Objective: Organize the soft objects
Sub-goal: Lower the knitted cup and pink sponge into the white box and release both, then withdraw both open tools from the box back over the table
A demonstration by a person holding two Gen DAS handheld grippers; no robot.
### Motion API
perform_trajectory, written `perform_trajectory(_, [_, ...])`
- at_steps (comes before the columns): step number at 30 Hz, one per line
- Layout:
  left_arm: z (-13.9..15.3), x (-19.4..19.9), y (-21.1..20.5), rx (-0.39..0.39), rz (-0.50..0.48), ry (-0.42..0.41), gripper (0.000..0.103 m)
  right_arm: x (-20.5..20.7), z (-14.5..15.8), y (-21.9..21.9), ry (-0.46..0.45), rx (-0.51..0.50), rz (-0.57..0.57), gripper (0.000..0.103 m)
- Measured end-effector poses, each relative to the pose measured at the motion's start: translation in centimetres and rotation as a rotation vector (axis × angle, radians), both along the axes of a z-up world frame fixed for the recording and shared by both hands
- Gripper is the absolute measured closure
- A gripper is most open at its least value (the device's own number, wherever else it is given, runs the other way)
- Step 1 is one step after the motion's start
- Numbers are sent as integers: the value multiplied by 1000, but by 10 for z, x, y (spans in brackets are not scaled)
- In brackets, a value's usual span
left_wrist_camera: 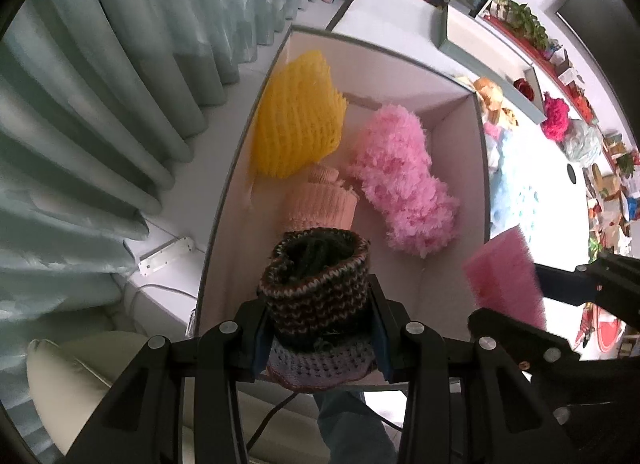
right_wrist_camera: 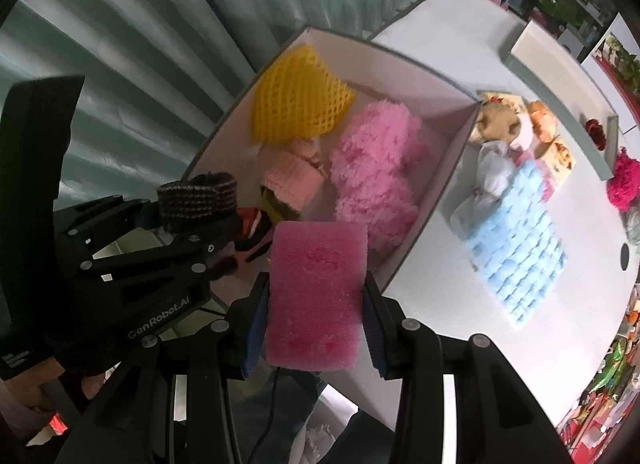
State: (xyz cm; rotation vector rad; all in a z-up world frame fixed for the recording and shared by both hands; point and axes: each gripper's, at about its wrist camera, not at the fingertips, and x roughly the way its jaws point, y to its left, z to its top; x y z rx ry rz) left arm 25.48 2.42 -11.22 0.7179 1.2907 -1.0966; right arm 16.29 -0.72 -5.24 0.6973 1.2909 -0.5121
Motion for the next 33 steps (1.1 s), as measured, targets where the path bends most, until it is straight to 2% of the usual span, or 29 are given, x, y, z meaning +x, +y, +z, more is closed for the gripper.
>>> perform_trajectory(8, [-13, 8, -3, 33, 4, 5, 61, 10, -27, -3, 21, 34, 11, 56])
perform_trajectory(9, [-14, 9, -3, 35, 5, 10, 59, 11, -30, -3, 25, 43, 14, 56])
perform_trajectory(11, [-14, 10, -3, 37, 21, 24, 57, 10, -37, -5, 24, 82, 13, 52])
perform_trajectory(12, [-14, 11, -3, 39, 30, 24, 50, 9, -38, -6, 18, 95, 8, 48])
perform_trajectory(13, [-13, 12, -2, 33, 40, 22, 32, 7, -39, -8, 11, 104, -1, 32])
perform_trajectory(14, [-10, 13, -2, 19, 53, 15, 23, 4, -38, -9, 9, 101, -11, 23])
perform_trajectory(15, [-7, 14, -1, 10, 63, 5, 15, 2, -36, -11, 6, 91, -18, 23])
perform_trajectory(19, [5, 15, -3, -19, 66, 4, 14, -10, -28, -19, -4, 92, -54, 20])
perform_trajectory(20, [8, 16, -4, -26, 67, 8, 10, -13, -26, -21, -12, 98, -65, 19])
perform_trajectory(21, [12, 18, -5, -34, 73, 11, 0, -18, -23, -24, -21, 100, -81, 17])
perform_trajectory(23, [21, 26, -3, -60, 104, 18, 0, -27, -18, -31, -28, 91, -113, 1])
perform_trajectory(28, [38, 48, 0, -81, 187, 19, 0, -60, -9, -45, -66, 104, -218, 0])
perform_trajectory(33, [40, 53, 2, -62, 209, 13, 0, -107, -23, -50, -51, 139, -354, 0])
